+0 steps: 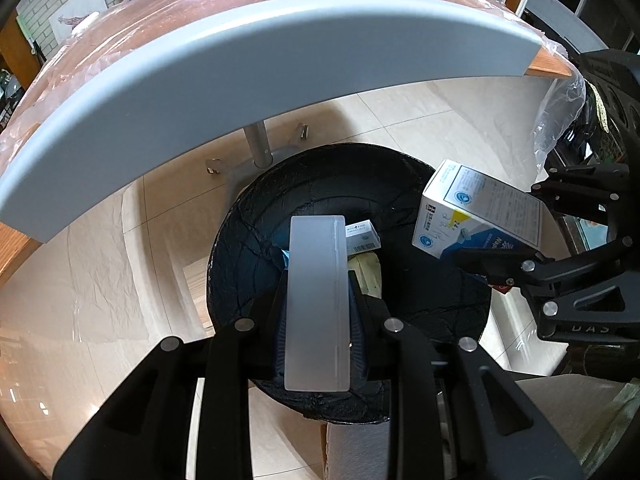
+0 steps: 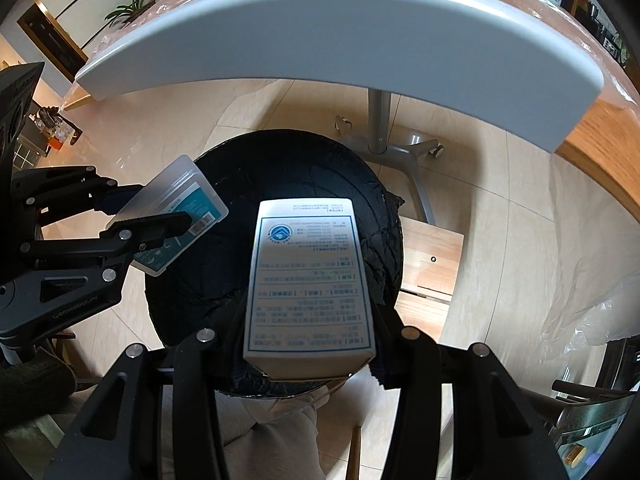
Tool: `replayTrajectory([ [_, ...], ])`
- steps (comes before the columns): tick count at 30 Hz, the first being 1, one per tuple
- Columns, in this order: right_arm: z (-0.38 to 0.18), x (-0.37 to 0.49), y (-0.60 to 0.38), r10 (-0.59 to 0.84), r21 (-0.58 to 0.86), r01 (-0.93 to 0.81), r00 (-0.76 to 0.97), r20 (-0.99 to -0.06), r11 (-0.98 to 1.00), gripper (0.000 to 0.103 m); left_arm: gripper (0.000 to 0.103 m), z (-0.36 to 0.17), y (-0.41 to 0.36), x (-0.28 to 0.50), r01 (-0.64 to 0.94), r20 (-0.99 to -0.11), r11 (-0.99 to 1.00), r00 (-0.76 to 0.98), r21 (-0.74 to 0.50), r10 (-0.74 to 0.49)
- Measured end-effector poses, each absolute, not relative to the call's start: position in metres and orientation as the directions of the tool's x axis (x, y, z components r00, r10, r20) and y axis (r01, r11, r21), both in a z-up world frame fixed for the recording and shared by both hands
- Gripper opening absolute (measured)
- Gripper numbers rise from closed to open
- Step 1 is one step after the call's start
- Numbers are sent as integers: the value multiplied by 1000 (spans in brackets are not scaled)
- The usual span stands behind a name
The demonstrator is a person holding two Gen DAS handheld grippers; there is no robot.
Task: Collect trash
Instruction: 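Open both tools over the black bin to drop the case and box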
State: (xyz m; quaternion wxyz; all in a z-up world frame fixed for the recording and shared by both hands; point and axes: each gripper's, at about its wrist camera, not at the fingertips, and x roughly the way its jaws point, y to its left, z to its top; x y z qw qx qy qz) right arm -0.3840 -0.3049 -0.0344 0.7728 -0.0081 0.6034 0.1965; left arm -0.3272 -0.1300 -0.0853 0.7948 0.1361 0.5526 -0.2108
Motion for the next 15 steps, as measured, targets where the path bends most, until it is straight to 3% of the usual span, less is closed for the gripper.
replayTrajectory([
  [10, -35, -382, -307, 296, 232, -299, 188, -937, 926, 47, 28, -87, -130, -323, 477, -939, 879, 299, -6, -169],
  [12, -35, -380, -310, 307, 249, -280, 186, -933, 927, 60, 37, -87, -130, -321, 474, -939, 880, 295, -18, -178],
  [13, -35, -380, -312, 314, 259, -267, 188, -931, 928, 70, 60, -87, -129, -320, 468, -939, 883, 292, -26, -182],
  [14, -34, -379, -314, 321, 269, -258, 190, -928, 928, 71, 73, -85, -128, -319, 461, -936, 887, 301, -26, -184],
  [15, -34, -379, -316, 327, 276, -252, 191, -926, 928, 71, 73, -83, -127, -319, 458, -930, 888, 312, -33, -196],
])
